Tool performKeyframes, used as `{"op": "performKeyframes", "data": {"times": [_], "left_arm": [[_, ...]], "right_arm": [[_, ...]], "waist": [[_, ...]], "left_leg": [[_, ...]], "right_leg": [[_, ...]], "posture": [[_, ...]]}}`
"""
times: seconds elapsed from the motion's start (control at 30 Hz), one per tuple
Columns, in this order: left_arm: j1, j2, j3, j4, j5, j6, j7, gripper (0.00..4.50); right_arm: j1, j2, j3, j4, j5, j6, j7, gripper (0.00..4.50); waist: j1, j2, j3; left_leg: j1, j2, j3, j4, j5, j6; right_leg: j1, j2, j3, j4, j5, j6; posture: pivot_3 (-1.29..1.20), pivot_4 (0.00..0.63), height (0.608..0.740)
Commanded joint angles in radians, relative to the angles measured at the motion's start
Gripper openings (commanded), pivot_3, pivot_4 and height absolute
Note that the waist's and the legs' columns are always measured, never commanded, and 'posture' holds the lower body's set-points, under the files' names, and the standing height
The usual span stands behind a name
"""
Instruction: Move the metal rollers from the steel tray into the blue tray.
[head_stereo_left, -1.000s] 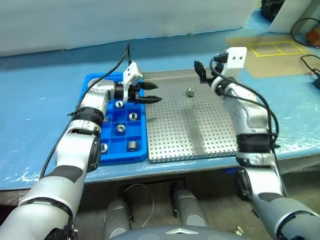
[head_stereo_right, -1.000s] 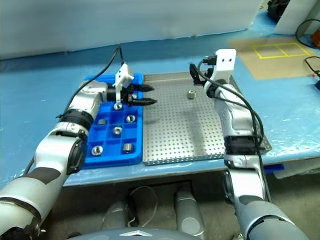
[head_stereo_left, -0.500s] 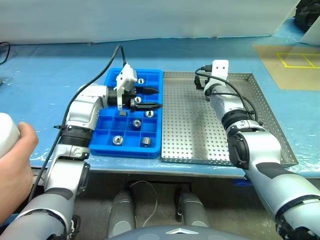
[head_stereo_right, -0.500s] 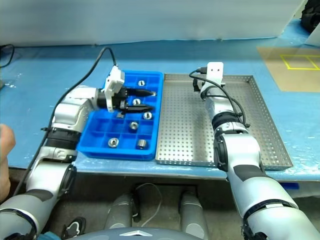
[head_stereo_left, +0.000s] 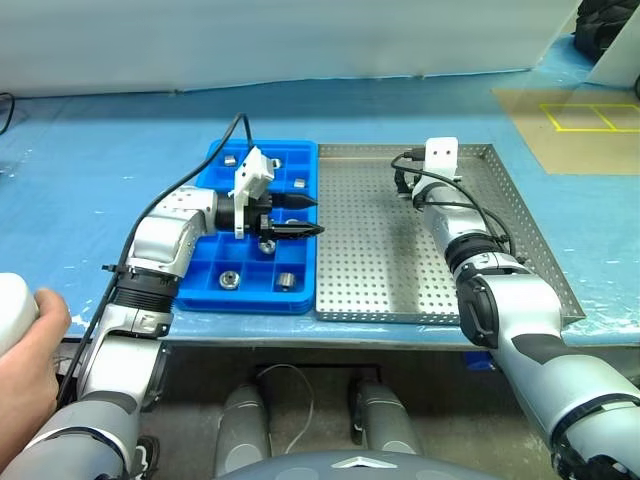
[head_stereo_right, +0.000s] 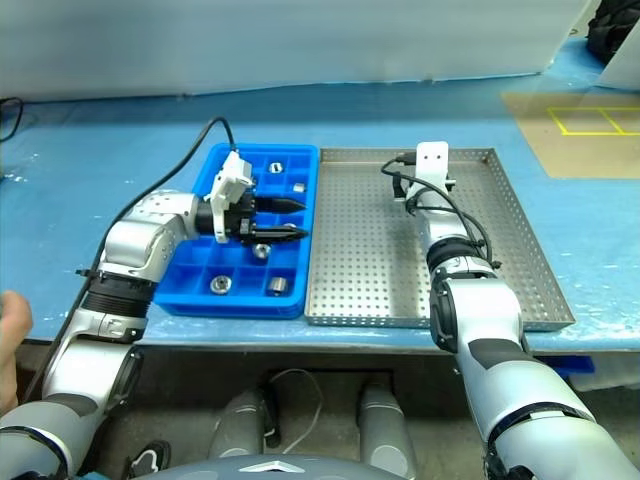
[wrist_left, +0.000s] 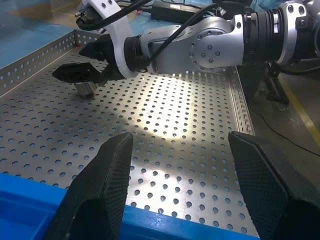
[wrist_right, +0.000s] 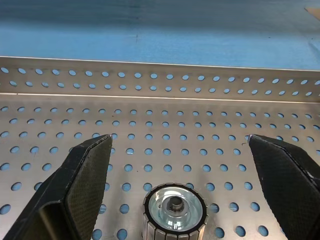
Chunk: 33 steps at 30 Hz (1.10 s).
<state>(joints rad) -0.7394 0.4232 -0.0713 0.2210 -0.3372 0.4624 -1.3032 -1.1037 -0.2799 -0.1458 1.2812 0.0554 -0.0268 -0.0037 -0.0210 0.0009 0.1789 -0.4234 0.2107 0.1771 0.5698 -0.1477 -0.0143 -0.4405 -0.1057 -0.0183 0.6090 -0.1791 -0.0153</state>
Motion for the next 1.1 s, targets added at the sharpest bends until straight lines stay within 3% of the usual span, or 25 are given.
{"op": "performKeyframes", "data": {"times": [0.03,0.63,0.77,0.93,0.97,1.1], "left_arm": [[0.004,0.020,-0.007,-0.052,-0.031,0.003,-0.014,3.21],[0.017,0.075,-0.045,-0.070,-0.034,-0.007,-0.057,3.21],[0.009,0.080,-0.048,-0.055,-0.029,-0.020,-0.059,3.25],[0.000,0.078,-0.048,-0.039,-0.026,-0.032,-0.057,3.25],[-0.001,0.078,-0.048,-0.036,-0.025,-0.034,-0.057,3.25],[0.009,0.084,-0.053,-0.046,-0.026,-0.034,-0.062,3.25]], "right_arm": [[0.000,0.005,0.002,-0.031,-0.013,-0.007,0.004,4.50],[-0.015,0.031,-0.068,-0.011,0.029,0.085,-0.008,4.50],[-0.017,0.041,-0.084,-0.011,0.041,0.107,0.013,3.60],[-0.023,0.054,-0.094,-0.013,0.045,0.121,0.032,1.84],[-0.024,0.055,-0.093,-0.013,0.043,0.125,0.035,1.67],[-0.028,0.060,-0.091,-0.021,0.044,0.138,0.047,1.67]], "waist": [[0.000,0.000,0.000],[0.001,0.000,0.000],[0.003,0.000,0.000],[0.004,0.000,0.000],[0.005,0.000,0.000],[0.004,0.000,0.000]], "left_leg": [[0.000,0.000,0.000,0.000,0.000,0.000],[0.001,0.013,0.000,-0.001,0.002,-0.005],[0.002,0.013,0.000,-0.003,0.003,-0.006],[0.002,0.013,0.000,-0.003,0.003,-0.007],[0.003,0.013,0.000,-0.003,0.003,-0.007],[0.003,0.013,0.000,-0.003,0.004,-0.007]], "right_leg": [[0.000,0.000,0.000,0.000,0.000,0.000],[-0.002,0.014,0.001,-0.001,0.001,-0.002],[-0.002,0.014,0.001,-0.001,0.001,-0.002],[-0.002,0.014,0.001,-0.001,0.002,-0.003],[-0.002,0.014,0.001,-0.001,0.002,-0.003],[-0.002,0.014,0.001,-0.001,0.002,-0.003]], "posture": [[-0.30,0.150,0.740],[-0.29,0.150,0.740],[-0.29,0.150,0.740],[-0.29,0.150,0.740],[-0.29,0.150,0.740],[-0.29,0.150,0.740]]}}
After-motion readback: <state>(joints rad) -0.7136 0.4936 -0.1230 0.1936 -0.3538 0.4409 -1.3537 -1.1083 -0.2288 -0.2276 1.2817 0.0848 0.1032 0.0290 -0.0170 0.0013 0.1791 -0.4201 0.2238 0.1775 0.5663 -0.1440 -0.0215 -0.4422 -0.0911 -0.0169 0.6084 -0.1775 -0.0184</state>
